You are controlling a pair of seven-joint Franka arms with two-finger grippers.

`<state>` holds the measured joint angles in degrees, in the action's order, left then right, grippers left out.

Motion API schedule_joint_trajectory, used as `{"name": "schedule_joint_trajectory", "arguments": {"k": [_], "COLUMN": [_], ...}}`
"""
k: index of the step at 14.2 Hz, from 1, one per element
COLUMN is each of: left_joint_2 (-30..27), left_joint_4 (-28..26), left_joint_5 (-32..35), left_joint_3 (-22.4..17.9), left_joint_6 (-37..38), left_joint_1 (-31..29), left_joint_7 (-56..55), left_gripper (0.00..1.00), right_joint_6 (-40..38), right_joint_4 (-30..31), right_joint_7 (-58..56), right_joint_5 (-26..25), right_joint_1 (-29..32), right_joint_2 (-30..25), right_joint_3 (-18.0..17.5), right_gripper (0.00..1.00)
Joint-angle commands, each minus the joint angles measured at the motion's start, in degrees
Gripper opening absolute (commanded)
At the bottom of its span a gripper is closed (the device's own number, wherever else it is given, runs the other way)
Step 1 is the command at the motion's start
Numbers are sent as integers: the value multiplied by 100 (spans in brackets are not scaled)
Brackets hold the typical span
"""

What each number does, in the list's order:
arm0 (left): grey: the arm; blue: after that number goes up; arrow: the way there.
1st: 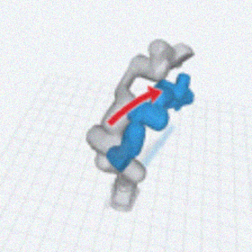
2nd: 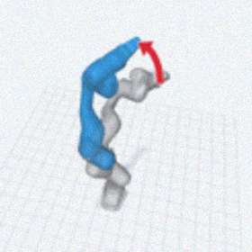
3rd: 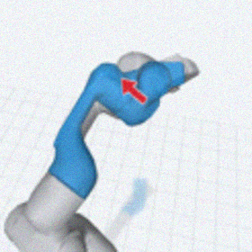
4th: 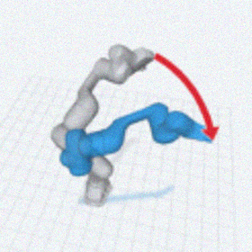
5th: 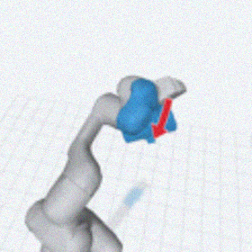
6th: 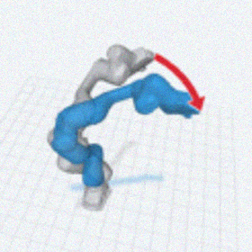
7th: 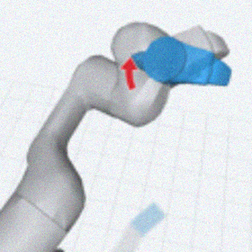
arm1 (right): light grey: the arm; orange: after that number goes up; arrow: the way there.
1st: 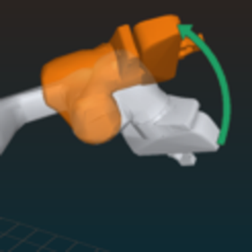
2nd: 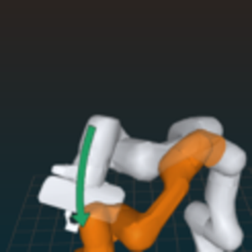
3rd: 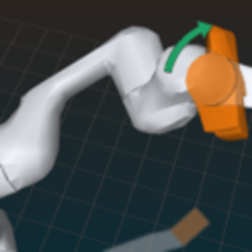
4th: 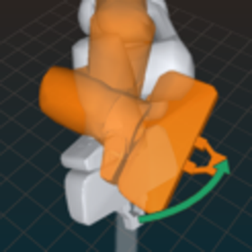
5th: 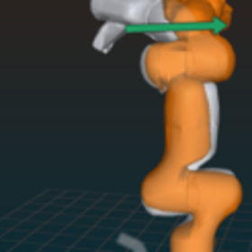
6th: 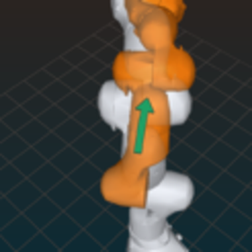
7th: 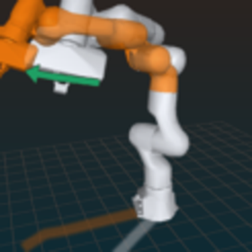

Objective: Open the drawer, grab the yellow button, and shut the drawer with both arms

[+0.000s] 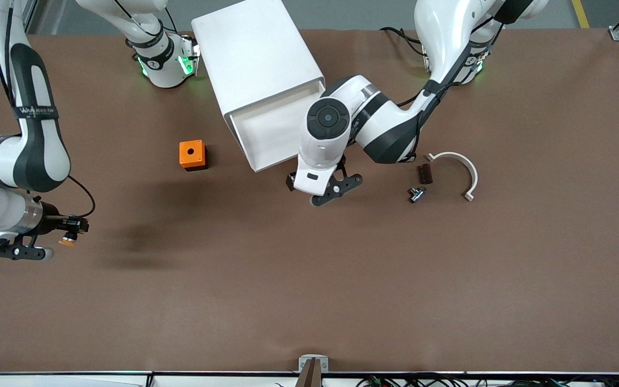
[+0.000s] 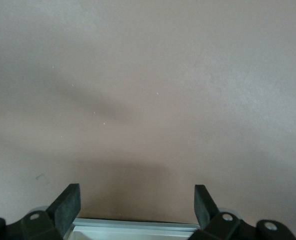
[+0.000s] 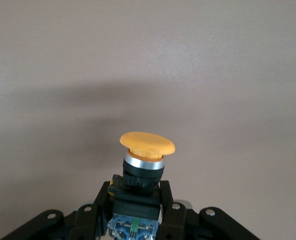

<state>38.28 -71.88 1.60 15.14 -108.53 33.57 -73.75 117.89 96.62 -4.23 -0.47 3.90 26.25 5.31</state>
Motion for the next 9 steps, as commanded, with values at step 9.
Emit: {"name": "schedule_joint_trajectory", "arguments": {"k": [9], "left_joint_2": [-110], "left_joint_4": [-238], "left_joint_5": [-318], "left_joint_3": [155], "left_joint_6": [-45], "left_joint_1": [246], "left_joint_7": [-78], "left_gripper": [100], "right_joint_6": [1069], "right_joint_4": [-135], "right_joint_7": [-754], "right_joint_5": [-41], "right_joint_1": [304], "right_joint_2": [978], "right_joint_3": [-144], "right_gripper": [1]}}
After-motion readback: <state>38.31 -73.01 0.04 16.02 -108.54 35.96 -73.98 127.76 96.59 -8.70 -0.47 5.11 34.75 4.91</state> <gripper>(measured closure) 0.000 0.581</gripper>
